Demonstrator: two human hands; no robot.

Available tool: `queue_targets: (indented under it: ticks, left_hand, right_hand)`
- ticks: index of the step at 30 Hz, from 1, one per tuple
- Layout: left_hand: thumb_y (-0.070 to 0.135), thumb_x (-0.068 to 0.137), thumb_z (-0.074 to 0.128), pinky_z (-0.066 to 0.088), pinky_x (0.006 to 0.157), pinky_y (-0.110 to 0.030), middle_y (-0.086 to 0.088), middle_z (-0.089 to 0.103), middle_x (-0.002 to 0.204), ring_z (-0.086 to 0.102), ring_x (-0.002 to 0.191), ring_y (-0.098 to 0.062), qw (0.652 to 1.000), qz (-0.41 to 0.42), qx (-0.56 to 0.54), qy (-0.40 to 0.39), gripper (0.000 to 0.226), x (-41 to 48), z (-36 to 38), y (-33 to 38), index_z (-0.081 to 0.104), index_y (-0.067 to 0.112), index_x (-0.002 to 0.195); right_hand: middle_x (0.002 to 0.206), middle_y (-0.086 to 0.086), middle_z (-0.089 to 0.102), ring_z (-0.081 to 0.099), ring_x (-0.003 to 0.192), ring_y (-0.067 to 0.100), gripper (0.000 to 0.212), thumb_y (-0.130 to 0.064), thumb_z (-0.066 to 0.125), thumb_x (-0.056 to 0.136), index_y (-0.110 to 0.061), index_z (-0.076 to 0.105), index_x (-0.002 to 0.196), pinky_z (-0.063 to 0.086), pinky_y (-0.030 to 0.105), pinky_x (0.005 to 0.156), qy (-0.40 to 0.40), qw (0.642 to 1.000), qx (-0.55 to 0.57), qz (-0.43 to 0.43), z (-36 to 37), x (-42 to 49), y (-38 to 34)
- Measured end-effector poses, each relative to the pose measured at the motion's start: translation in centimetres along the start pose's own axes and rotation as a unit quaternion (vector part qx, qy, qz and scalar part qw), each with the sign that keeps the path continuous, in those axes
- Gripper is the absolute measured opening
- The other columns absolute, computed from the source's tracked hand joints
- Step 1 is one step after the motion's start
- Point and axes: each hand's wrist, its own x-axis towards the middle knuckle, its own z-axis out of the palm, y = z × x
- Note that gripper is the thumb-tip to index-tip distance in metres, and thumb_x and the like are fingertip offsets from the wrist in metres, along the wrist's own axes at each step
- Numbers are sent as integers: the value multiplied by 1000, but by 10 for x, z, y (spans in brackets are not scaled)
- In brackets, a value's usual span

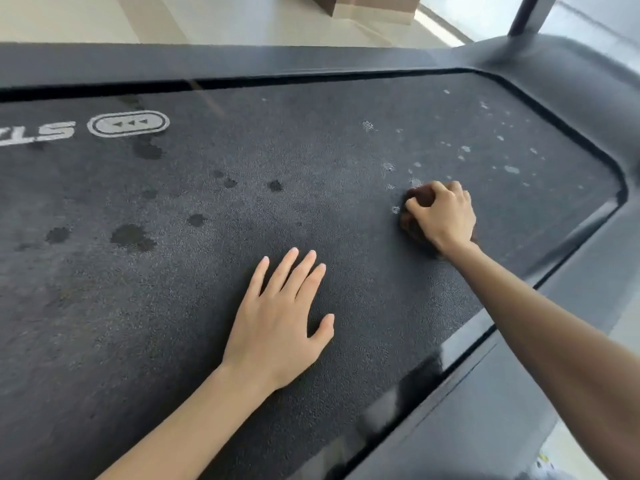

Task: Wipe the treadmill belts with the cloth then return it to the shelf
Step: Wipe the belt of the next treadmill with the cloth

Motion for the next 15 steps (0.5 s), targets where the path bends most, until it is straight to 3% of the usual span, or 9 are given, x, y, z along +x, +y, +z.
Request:
queue_targets:
  ticks: [4,9,15]
  left_hand:
    - [54,92,25,3,119,-43,2,14,158,4,146,-16,1000,-9,17,0,67,-13,-5,-5,21,19,149]
    - [51,87,27,26,112,-50,-6,39,148,30,139,-25,994,-107,36,15,69,-88,-29,-53,42,9,140]
    - [52,87,26,27,112,-50,-7,38,148,30,139,-24,969,-239,54,24,71,-189,-53,-115,43,7,139]
  right_hand:
    - [108,11,52,45,108,33,38,-43,58,83,-17,62,110,41,40,82,-43,991,21,-122,1,-45,-55]
    - [107,7,51,45,103,29,36,-42,60,83,-20,62,111,43,39,80,-91,955,66,-274,6,-120,-140]
    - [110,6,50,43,104,28,36,-43,58,83,-20,62,112,40,40,83,-120,915,92,-374,15,-206,-238]
